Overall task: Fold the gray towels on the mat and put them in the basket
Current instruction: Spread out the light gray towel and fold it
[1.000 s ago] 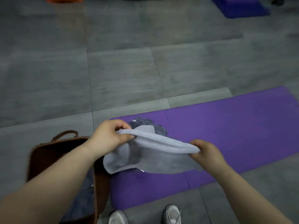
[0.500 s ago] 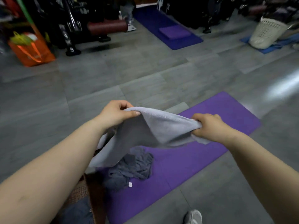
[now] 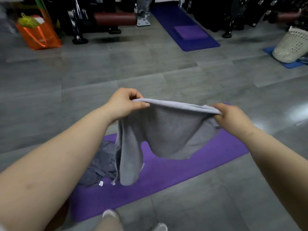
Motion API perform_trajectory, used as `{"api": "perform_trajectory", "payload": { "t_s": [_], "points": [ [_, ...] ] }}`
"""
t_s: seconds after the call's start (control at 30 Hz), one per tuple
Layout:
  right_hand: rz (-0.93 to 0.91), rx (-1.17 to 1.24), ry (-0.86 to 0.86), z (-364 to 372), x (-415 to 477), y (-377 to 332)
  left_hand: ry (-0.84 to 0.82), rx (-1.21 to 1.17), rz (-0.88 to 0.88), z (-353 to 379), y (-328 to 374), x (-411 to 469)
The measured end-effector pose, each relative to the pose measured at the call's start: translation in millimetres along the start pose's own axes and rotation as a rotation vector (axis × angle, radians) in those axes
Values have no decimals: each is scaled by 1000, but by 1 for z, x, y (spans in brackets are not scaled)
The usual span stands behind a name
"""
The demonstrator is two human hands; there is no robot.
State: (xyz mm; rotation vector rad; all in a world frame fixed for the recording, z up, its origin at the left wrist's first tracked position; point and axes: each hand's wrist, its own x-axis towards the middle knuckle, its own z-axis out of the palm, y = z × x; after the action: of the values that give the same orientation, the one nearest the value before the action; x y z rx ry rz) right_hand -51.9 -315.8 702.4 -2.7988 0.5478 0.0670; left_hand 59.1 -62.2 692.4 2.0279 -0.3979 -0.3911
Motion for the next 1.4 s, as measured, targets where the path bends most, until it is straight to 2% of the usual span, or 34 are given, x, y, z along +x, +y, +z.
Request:
{"api": "perform_trajectory", "payload": {
  "t_s": [0.13,0.3,0.43,0.5,0.53,0.63,0.67,0.8,0.93,1.0,1.13,1.27,1.4],
  "points": [
    [-24,95,28,-13,37,23,13,-23,-40,26,0,20],
    [-26,248,87,-24,76,40,-45,-169,-53,60,8,49],
    [-101,185,-46,-33,95,34,-41,-102,67,96,41,79],
    [-53,142,-120,-32,108,35,-24,-120,130,117,60,91],
    [23,213,-155,-33,114,38,-59,-141,131,129,68,95],
    [289,696,-298,-48,135,50,-242,-200,88,165,83,104],
    [330,829,-345,-54,143,59,-248,-222,78,178,87,110],
    [309,1112,-446,-72,181,95,-32,-248,-36,232,108,141],
    [270,1264,-524,-83,213,137,226,-106,-183,296,143,174],
    [278,1278,-479,-91,227,163,304,-66,-228,323,160,192],
    [262,1255,-327,-119,250,211,204,-116,-186,362,178,217],
    [208,1342,-163,-145,272,238,94,-75,-288,389,149,224],
    [196,1350,-124,-137,281,244,-3,-369,-382,407,123,204]
  ]
}}
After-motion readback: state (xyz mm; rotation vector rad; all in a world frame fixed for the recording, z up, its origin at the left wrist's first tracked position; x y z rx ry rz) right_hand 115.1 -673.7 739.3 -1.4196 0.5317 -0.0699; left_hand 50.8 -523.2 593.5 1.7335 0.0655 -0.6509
